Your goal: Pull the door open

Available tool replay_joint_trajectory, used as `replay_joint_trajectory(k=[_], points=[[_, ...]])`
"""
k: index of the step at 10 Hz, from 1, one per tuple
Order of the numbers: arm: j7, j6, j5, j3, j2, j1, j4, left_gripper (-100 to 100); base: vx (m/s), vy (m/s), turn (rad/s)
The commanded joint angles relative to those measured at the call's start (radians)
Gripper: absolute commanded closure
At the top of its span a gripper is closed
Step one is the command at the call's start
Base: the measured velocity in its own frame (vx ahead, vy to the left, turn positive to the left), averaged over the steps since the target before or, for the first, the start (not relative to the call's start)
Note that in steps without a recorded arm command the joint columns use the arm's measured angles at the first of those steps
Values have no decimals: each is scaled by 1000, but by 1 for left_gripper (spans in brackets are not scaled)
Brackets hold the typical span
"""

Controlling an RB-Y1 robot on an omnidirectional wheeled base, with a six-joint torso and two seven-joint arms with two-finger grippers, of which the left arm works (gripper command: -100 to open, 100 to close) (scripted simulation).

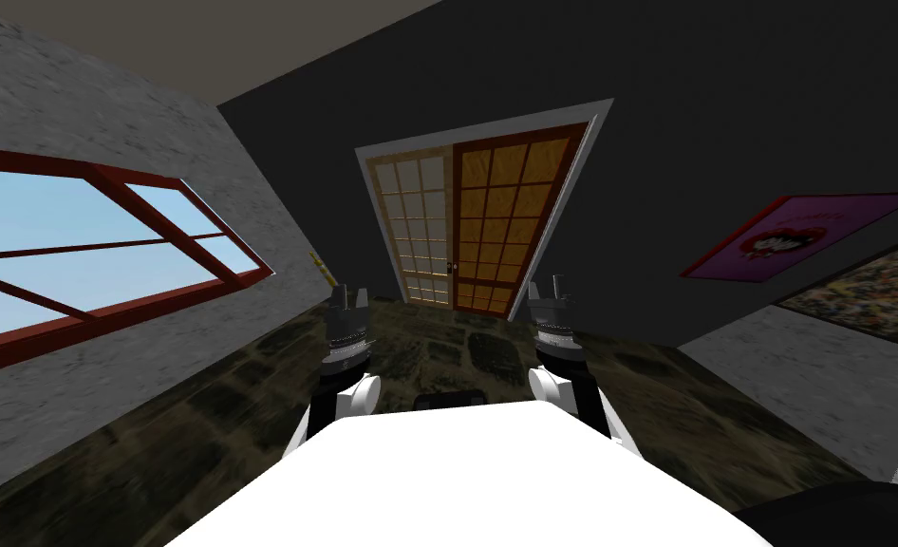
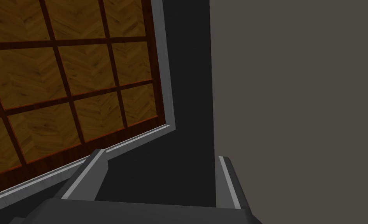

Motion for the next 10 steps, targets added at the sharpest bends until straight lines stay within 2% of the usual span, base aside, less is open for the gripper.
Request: replay_joint_trajectory(k=[1,6,9,10], points=[[-27,-4,-6,8,11,-7,30,-100,57,-13,-58],[-119,-18,-27,35,38,-31,130,-100,124,-19,-65],[-162,-24,-37,48,48,-42,177,-100,101,-14,-55],[-192,-29,-44,57,55,-50,210,-100,111,-16,-92]])
